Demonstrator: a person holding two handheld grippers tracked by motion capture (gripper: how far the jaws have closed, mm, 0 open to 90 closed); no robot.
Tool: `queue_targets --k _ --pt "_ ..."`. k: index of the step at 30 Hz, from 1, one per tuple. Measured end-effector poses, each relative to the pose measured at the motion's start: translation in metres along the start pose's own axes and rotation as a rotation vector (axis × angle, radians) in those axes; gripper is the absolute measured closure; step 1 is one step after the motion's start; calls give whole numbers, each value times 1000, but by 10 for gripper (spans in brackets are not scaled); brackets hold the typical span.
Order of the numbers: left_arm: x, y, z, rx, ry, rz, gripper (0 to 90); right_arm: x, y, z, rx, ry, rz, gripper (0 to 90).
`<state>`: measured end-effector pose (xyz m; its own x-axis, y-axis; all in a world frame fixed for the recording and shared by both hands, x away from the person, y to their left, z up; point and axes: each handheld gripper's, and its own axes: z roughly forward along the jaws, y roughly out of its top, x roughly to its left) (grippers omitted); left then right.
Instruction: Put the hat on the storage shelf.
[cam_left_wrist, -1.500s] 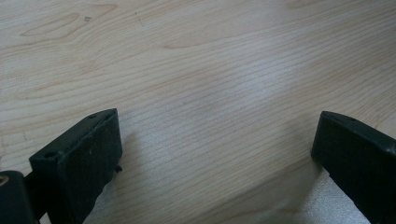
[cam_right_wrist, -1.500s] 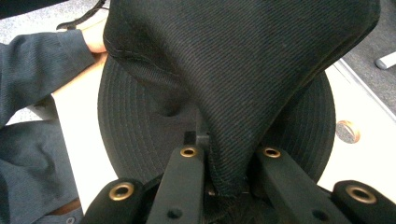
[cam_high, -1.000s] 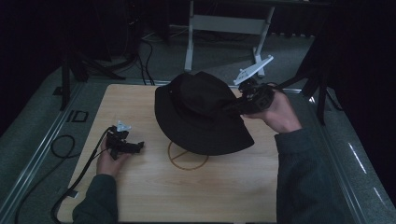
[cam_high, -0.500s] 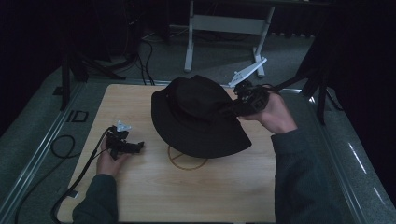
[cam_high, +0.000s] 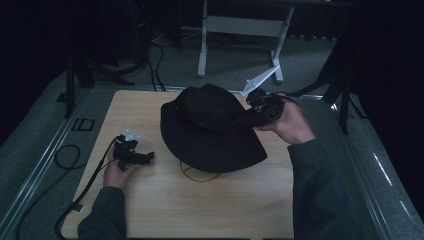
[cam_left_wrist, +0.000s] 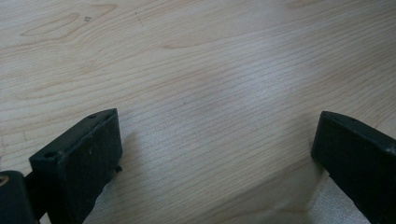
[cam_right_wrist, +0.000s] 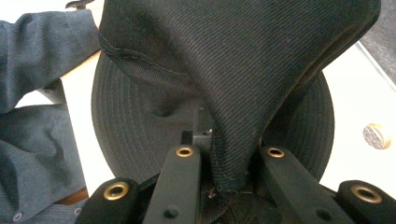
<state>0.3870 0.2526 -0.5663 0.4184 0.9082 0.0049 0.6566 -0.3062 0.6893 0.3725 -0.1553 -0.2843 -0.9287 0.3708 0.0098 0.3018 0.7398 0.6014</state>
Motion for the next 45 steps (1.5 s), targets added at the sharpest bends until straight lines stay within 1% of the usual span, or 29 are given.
queue_targets --k 4,12,15,27,35,37,41,43,44,45 --pt "0 0 0 -1 0 -1 20 0 1 5 26 -5 1 830" --pt "0 0 0 -1 0 -1 20 2 3 13 59 0 -12 819" --pt "0 0 0 -1 0 -1 20 3 3 16 76 -6 -14 811" --pt "0 0 0 -1 0 -1 20 2 5 24 95 -19 -13 766" --pt "0 0 0 -2 0 -2 20 2 5 23 76 -29 -3 692" --pt "0 0 0 -2 0 -2 20 2 5 23 74 -35 1 653" --pt "0 0 0 -2 0 -2 20 1 5 21 71 -33 19 539" --pt "0 0 0 -2 0 -2 20 0 5 20 76 -40 32 485" --pt "0 0 0 -2 0 -2 20 0 4 19 80 -44 41 481" --pt "0 0 0 -2 0 -2 20 0 4 19 81 -48 37 469"
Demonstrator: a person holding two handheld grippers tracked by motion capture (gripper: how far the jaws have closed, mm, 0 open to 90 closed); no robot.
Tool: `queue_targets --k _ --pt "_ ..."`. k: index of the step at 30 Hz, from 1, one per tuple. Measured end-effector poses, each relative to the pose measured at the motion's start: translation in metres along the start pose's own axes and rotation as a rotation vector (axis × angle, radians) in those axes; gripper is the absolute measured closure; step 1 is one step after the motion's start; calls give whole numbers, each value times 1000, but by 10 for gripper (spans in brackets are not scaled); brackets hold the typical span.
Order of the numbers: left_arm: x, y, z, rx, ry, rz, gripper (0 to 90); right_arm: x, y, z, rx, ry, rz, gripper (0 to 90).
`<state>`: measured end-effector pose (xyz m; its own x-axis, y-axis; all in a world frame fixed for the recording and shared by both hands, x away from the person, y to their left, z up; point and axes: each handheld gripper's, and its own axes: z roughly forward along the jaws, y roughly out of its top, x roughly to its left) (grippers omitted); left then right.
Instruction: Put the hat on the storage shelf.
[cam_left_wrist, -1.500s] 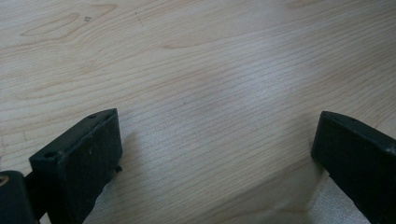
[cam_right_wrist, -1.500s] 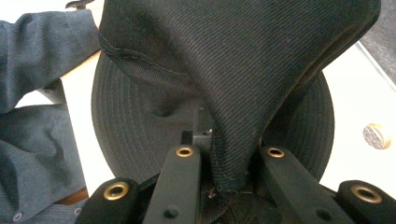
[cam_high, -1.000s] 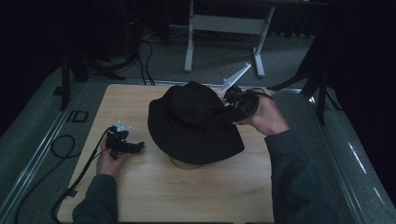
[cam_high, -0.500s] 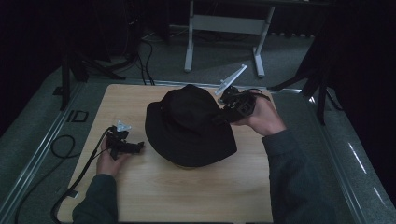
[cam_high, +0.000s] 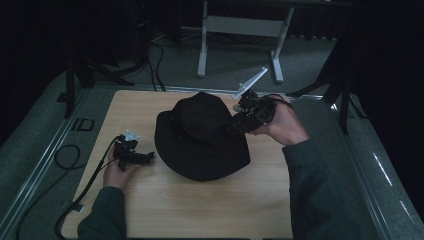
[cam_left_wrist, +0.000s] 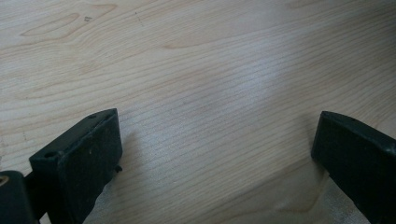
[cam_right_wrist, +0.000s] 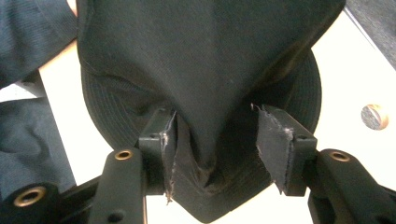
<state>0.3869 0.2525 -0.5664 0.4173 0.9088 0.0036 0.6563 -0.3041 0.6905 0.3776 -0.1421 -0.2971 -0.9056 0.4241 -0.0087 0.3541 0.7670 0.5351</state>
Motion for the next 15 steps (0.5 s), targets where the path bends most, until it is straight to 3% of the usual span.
queue_targets --k 3,8,15 --pt "0 0 0 0 0 0 20 -3 -4 -2 -8 18 24 451" --pt "0 0 0 0 0 0 20 -11 -17 -6 -30 5 75 384" --pt "0 0 0 0 0 0 20 -14 -28 -11 -73 -23 95 284"
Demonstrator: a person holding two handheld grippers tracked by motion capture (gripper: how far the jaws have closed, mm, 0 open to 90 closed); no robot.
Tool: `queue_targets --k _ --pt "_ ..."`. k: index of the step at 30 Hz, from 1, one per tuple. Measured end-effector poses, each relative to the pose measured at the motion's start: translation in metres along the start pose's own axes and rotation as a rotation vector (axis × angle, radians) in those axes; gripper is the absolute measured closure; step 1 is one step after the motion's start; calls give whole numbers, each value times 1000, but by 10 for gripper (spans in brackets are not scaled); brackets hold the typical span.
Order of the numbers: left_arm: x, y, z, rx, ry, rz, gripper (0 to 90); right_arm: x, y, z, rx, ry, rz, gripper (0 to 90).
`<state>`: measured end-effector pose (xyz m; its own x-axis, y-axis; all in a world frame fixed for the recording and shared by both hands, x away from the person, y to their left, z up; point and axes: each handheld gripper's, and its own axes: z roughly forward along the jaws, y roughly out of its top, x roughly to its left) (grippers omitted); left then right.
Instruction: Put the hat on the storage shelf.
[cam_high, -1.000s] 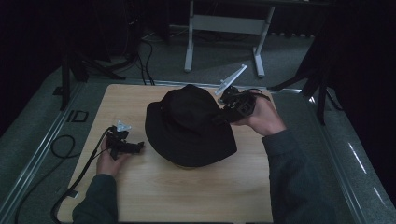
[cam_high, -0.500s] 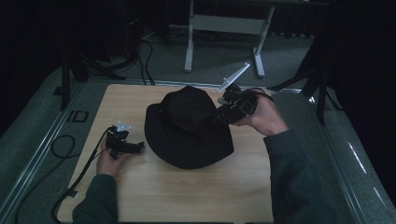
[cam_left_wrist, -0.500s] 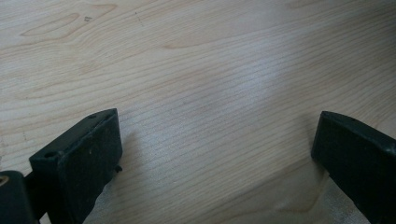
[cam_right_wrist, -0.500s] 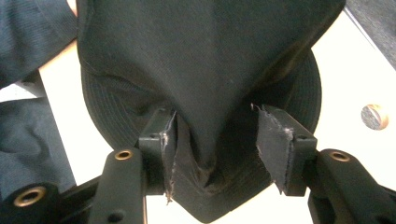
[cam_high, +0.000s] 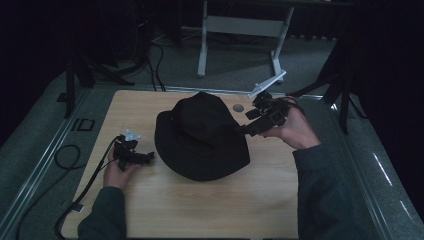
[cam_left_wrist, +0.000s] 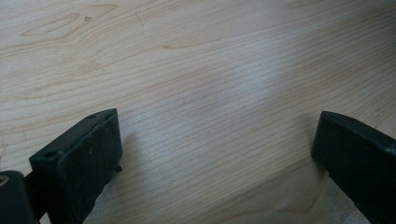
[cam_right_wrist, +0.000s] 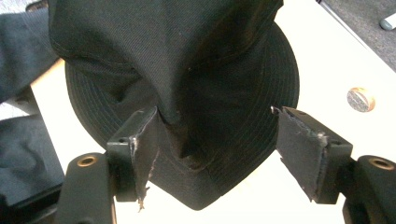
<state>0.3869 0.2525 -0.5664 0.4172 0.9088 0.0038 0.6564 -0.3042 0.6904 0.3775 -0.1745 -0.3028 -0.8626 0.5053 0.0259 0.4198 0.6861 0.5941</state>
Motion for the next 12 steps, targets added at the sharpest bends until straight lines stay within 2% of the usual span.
queue_targets --k 12 --pt "0 0 0 0 0 0 20 -7 -14 0 -8 -10 30 258"
